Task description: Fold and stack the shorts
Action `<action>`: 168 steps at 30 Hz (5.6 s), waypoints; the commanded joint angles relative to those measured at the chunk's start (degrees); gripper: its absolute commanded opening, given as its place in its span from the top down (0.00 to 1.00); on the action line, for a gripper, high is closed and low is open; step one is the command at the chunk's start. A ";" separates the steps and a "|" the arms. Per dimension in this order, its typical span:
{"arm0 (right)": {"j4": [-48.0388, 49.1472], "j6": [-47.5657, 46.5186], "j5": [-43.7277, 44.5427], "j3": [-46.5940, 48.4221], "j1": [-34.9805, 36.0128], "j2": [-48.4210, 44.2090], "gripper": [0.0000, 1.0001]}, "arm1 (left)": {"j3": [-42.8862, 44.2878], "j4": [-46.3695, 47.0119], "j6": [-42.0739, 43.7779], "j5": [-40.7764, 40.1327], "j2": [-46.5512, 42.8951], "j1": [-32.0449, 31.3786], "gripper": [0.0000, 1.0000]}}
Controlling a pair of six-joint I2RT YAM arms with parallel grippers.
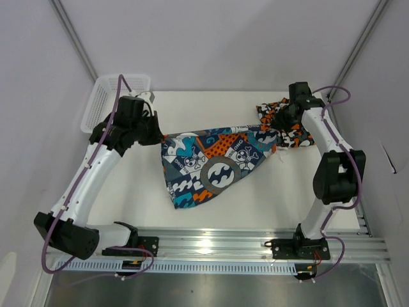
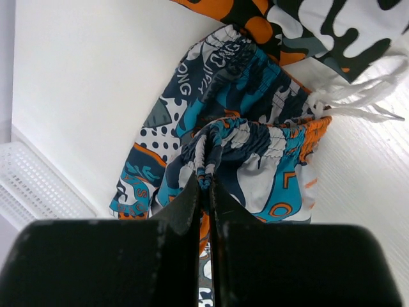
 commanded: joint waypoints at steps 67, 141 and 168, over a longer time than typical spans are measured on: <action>21.28 -15.72 2.92 7.45 2.36 10.53 0.25 | 8.72 10.61 -6.41 -7.58 23.87 5.52 0.01; 32.00 -25.40 -15.52 -40.73 4.57 -19.54 0.21 | -50.61 31.97 -17.66 -19.81 -1.18 -32.04 0.67; 44.40 -31.64 -24.32 -44.71 3.16 -18.07 0.22 | -24.43 17.03 -17.04 -22.69 1.59 -41.14 0.14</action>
